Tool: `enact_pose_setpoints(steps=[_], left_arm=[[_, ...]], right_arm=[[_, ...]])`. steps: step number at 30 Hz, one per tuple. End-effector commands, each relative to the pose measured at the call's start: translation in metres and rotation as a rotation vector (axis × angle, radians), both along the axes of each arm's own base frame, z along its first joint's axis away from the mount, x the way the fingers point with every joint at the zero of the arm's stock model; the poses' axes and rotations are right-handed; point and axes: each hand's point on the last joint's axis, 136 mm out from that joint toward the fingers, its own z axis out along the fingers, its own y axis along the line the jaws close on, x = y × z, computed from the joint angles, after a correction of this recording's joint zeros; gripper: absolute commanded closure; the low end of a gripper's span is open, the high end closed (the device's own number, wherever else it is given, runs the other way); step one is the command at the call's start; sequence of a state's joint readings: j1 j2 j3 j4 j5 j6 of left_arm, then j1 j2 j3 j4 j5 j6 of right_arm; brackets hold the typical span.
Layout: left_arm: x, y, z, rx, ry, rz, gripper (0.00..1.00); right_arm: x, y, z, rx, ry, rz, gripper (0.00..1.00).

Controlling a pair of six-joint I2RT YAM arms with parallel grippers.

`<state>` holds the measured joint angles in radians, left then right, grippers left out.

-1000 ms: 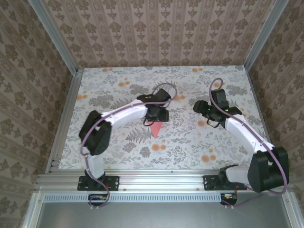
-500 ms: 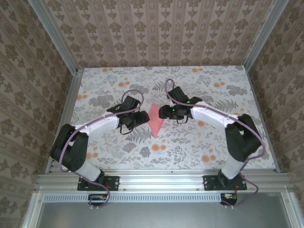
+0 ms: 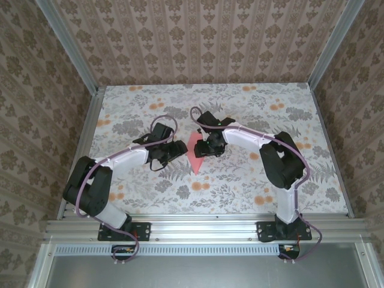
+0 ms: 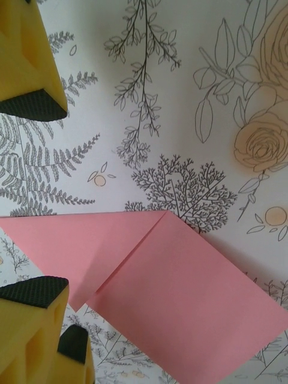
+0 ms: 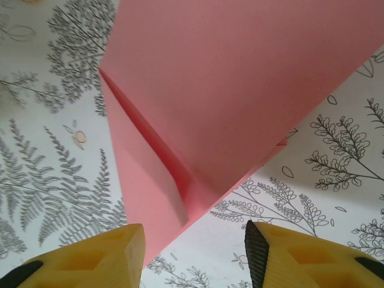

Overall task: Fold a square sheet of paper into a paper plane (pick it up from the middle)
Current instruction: Turn over the paper at the center of the table, then fold the wing for the fifth time at the center of the table.

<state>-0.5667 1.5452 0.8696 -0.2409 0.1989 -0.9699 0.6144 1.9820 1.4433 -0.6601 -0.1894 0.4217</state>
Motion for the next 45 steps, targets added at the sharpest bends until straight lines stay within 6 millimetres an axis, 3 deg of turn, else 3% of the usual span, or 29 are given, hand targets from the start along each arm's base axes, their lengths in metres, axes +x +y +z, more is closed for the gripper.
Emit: enact_pose_setpoints(steps=[1,11,22,34,41,45], left_arm=[[0.001,-0.003,-0.003,-0.031,0.018,0.006,0.28],[0.001,-0.017,-0.016,-0.099,0.064,-0.011,0.30],[0.004,-0.041,-0.033,-0.224,0.110,-0.037,0.48],[0.012,-0.064,-0.050,-0.319,0.113,-0.077,0.58],[0.020,-0.072,-0.048,-0.369,0.050,-0.104,0.74],[0.022,-0.069,-0.042,-0.355,0.006,-0.109,0.84]], right_arm=[[-0.006,-0.006,-0.012,-0.064,0.042,0.037,0.51],[-0.002,-0.018,-0.033,-0.154,0.060,0.019,0.58],[-0.008,-0.023,-0.051,-0.167,0.117,0.004,0.65],[-0.015,-0.026,-0.063,-0.129,0.174,-0.021,0.72],[-0.016,-0.025,-0.063,-0.069,0.197,-0.043,0.73],[-0.011,-0.022,-0.050,-0.012,0.180,-0.057,0.74]])
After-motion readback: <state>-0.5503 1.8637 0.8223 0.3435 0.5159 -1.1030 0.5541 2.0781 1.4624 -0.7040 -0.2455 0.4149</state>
